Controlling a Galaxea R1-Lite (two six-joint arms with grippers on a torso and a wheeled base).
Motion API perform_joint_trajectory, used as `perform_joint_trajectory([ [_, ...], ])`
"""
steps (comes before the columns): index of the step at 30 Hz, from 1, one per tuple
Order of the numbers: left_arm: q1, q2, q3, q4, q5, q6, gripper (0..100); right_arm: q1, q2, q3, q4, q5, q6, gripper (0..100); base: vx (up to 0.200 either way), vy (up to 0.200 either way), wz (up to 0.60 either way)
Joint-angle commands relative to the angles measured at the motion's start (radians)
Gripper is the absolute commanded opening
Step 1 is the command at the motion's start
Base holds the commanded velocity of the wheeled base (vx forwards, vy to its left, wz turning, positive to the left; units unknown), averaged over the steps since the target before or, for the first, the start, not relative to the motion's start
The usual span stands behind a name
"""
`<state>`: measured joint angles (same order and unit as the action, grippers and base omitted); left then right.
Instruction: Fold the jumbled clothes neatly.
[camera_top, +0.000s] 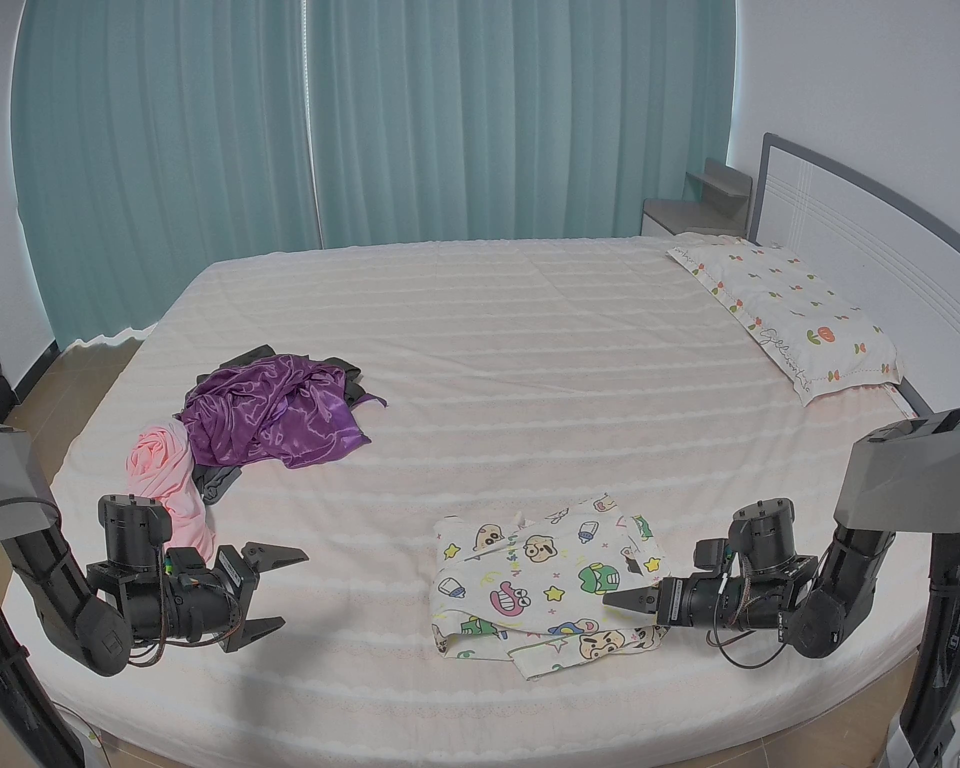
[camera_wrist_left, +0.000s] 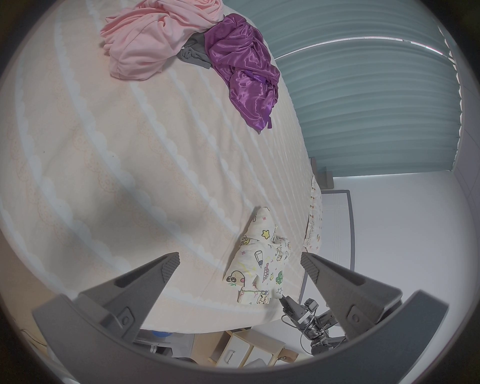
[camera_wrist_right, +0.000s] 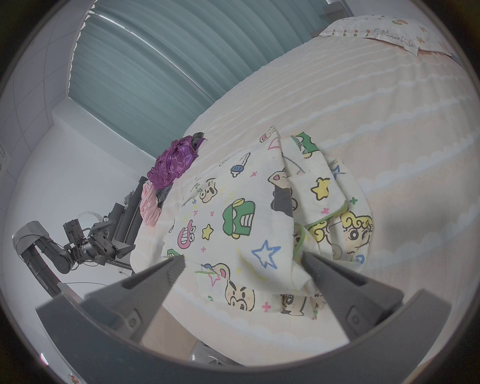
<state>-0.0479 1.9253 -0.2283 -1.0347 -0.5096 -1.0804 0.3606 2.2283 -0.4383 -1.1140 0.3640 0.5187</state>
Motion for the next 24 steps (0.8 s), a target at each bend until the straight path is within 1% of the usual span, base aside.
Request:
perform_joint_trajectory([
  [1, 0.000, 0.000, 0.000, -0.001, -0.001, 0.001, 100, -0.002, 0.017, 0.001, -0.001, 0.000, 0.000, 0, 0.000, 0.000, 0.00],
  [10, 0.000, 0.000, 0.000, -0.001, 0.000, 0.001, 100, -0.023, -0.004, 0.049, -0.010, 0.000, -0.023, 0, 0.000, 0.000, 0.00],
  [18, 0.000, 0.000, 0.000, 0.001, 0.000, 0.001, 100, -0.094, -0.081, 0.093, -0.010, 0.018, -0.032, 0, 0.000, 0.000, 0.00],
  [24, 0.000, 0.000, 0.000, -0.001, 0.000, 0.001, 100, -0.085, -0.070, 0.135, -0.021, 0.033, -0.039, 0, 0.000, 0.000, 0.00],
])
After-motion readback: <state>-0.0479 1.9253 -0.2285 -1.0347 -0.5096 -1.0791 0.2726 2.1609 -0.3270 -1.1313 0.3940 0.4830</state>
